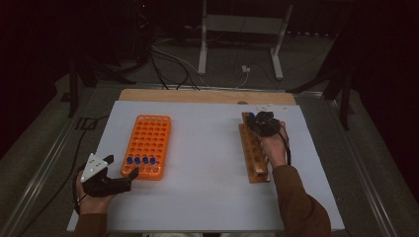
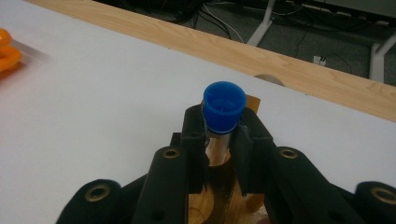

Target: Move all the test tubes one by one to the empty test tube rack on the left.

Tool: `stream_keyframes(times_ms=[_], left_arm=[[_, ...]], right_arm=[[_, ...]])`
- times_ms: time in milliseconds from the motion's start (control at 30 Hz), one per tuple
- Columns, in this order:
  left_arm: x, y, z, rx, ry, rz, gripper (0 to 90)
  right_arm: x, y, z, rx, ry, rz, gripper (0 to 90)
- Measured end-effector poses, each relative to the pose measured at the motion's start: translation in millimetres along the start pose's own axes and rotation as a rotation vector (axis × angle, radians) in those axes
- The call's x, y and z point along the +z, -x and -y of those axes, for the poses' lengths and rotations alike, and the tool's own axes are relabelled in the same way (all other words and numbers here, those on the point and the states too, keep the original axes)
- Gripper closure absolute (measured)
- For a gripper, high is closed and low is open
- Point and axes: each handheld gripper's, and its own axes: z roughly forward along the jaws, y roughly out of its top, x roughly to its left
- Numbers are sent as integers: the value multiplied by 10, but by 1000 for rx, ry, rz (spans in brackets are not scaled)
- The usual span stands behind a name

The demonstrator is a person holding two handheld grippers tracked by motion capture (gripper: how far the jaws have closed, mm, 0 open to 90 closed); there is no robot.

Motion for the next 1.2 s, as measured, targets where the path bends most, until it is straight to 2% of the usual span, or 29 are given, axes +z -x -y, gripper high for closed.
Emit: stream_keyframes(times_ms=[300, 633, 833, 1200], left_arm=[[-14, 9, -18, 1, 15, -6, 7], [-48, 48, -90, 11, 42, -10, 7], [-48, 67, -156, 13, 47, -15, 7], [-60, 120, -291, 28, 57, -6, 7]], right_arm=[[-82, -8, -15, 8, 26, -4, 773], [-248, -17, -85, -22, 58, -11, 774], [-369, -7, -139, -23, 88, -23, 774], [-626, -21, -270, -67, 128, -37, 774]])
